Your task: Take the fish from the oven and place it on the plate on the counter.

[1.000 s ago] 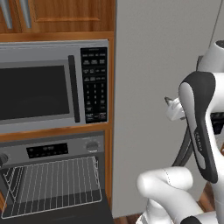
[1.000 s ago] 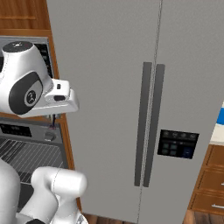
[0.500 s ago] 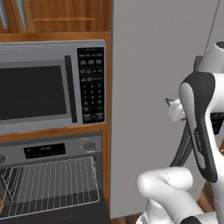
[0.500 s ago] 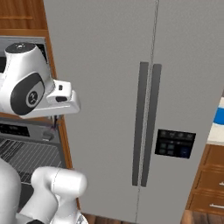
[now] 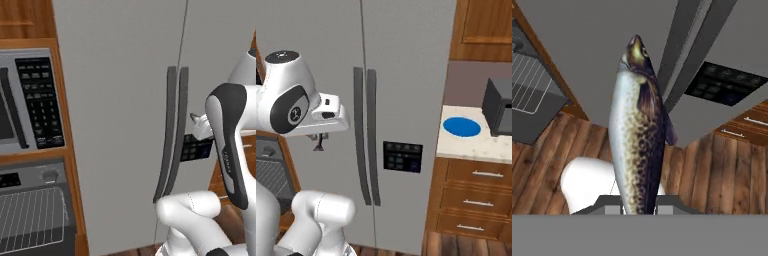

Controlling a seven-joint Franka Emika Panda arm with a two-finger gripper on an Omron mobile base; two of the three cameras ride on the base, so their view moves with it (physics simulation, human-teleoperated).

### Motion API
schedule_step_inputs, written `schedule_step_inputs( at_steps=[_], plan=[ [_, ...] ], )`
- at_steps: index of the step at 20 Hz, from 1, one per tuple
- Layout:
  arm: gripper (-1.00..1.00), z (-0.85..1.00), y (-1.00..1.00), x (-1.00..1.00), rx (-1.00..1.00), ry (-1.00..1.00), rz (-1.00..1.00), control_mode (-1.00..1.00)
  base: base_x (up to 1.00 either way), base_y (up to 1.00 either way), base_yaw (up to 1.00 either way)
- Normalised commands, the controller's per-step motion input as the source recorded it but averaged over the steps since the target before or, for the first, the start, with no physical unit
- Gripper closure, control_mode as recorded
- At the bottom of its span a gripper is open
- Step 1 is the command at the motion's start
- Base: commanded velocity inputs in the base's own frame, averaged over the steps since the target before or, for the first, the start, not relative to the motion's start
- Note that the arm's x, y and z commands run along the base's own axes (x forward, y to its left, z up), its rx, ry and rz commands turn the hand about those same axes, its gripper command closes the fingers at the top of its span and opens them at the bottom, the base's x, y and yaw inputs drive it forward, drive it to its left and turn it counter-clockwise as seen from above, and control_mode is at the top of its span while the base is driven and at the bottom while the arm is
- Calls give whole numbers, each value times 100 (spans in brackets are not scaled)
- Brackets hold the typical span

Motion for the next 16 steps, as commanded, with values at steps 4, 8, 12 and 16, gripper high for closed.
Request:
schedule_step_inputs(
  at_steps=[4,8,12,16],
  plan=[
    [100,0,0,0,0,0,0,100,-16,-96,-7],
    [100,0,0,0,0,0,0,100,-3,-100,0],
    [100,0,0,0,0,0,0,100,2,-100,0],
    [100,0,0,0,0,0,0,100,50,-88,9]
  ],
)
